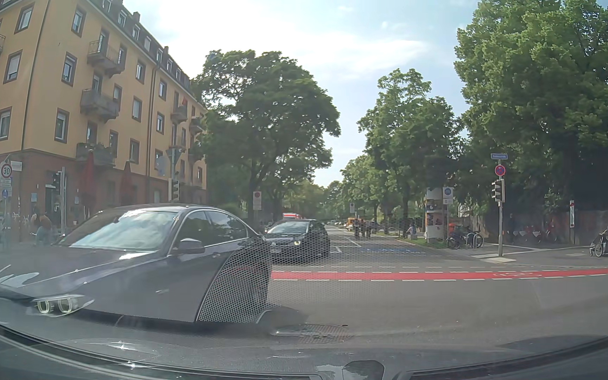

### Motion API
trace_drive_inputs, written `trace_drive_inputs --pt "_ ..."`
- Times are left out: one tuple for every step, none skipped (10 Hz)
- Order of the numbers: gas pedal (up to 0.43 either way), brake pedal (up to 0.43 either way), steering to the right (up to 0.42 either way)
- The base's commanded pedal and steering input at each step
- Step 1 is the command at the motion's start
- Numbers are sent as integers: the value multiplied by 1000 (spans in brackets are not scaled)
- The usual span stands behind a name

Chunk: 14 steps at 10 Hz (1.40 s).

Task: Follow the waypoints while adhering to traffic rules and regulations

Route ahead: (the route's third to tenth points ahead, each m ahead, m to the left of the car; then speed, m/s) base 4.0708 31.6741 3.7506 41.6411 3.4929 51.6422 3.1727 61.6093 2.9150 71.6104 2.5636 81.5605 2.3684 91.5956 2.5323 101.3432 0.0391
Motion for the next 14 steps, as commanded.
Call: trace_drive_inputs --pt "0 165 -26" --pt "0 165 -26" --pt "0 165 -26" --pt "0 165 -26" --pt "0 165 -26" --pt "0 165 -26" --pt "0 165 -26" --pt "0 165 -26" --pt "0 165 -26" --pt "0 165 -26" --pt "0 152 -26" --pt "0 128 -26" --pt "0 98 -26" --pt "0 61 -26"
